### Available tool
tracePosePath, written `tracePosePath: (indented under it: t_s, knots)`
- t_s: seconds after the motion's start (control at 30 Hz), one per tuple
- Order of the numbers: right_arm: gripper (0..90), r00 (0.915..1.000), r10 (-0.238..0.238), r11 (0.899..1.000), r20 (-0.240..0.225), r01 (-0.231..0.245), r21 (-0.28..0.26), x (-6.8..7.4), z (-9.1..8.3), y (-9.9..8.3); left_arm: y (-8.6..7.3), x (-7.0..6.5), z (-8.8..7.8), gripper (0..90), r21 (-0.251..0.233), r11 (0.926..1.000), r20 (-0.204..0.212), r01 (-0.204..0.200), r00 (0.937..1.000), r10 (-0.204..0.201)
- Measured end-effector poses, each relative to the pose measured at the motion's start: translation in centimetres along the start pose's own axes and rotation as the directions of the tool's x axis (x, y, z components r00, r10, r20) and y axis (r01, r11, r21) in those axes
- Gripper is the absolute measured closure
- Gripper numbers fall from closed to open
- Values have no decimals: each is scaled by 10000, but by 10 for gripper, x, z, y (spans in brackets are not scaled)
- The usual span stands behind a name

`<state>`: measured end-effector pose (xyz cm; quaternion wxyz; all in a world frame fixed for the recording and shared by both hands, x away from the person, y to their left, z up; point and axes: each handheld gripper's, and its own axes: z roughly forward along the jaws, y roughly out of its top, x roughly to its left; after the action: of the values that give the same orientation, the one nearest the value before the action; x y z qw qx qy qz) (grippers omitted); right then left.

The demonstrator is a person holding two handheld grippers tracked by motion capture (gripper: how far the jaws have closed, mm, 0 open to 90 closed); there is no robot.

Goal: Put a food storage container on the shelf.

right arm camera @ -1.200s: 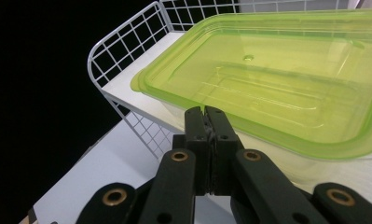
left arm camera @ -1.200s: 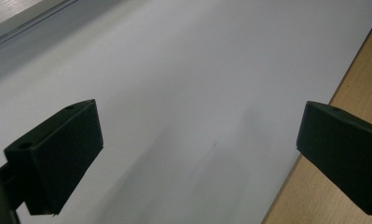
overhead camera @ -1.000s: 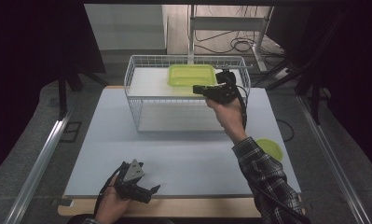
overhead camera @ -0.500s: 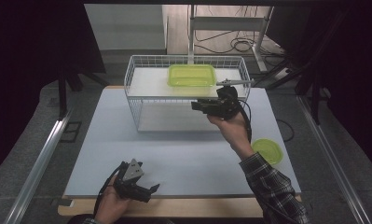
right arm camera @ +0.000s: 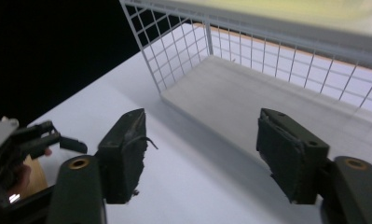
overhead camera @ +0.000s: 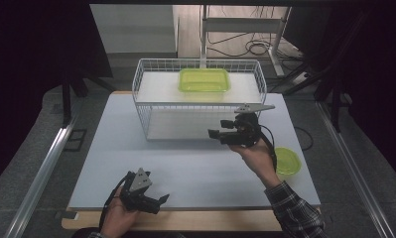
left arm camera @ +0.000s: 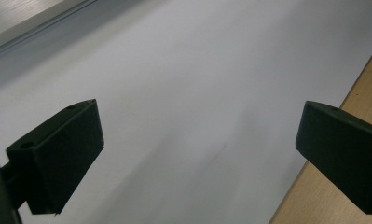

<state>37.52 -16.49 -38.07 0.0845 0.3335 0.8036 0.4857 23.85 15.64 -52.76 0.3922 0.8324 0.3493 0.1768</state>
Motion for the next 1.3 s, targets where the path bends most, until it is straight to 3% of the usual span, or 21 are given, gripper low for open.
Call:
tracePosePath:
  t_s: [0.73,0.83,1.17,1.3]
  knots:
    - [78,9968,-791,9968,98,789,124,5,-24,-72,-2,-4,-9,9,-288,9995,196,120,9997,-115]
    - [62,9972,-743,9971,-97,745,171,6,-26,-82,-2,-6,-11,9,-379,9993,83,3,10000,0]
    - [58,9947,-981,9940,298,965,507,7,-27,-117,-4,-8,-11,10,-408,9990,17,-162,9999,162]
    - [58,9965,-753,9932,353,718,917,5,-23,-132,-4,-9,-10,9,-378,9989,33,-263,9996,265]
